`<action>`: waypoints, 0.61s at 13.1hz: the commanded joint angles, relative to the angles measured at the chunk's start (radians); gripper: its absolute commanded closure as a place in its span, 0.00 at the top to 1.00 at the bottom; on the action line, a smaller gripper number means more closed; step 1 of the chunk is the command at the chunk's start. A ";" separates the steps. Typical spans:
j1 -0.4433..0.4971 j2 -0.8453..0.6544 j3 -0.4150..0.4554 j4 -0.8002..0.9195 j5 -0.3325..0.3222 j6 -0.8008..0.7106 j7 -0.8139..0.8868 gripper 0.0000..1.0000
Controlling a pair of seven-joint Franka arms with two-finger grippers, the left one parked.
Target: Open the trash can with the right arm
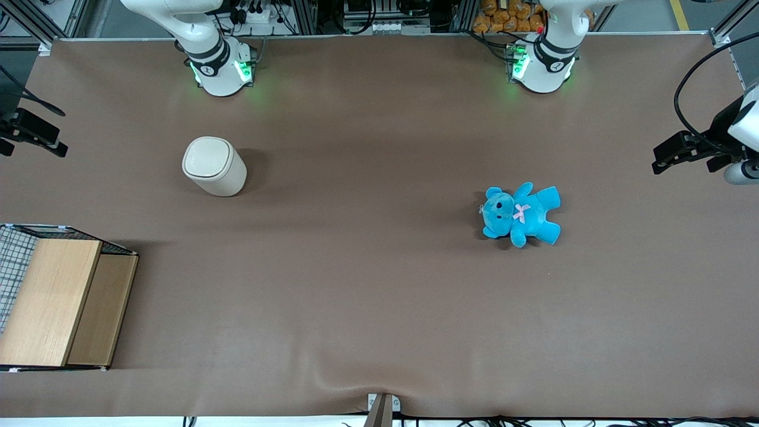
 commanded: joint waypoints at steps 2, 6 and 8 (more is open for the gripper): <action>-0.008 0.021 0.003 0.021 -0.003 -0.016 0.000 1.00; -0.002 0.024 0.005 -0.010 0.000 -0.061 -0.001 1.00; 0.013 0.017 0.011 -0.036 0.017 -0.105 0.029 1.00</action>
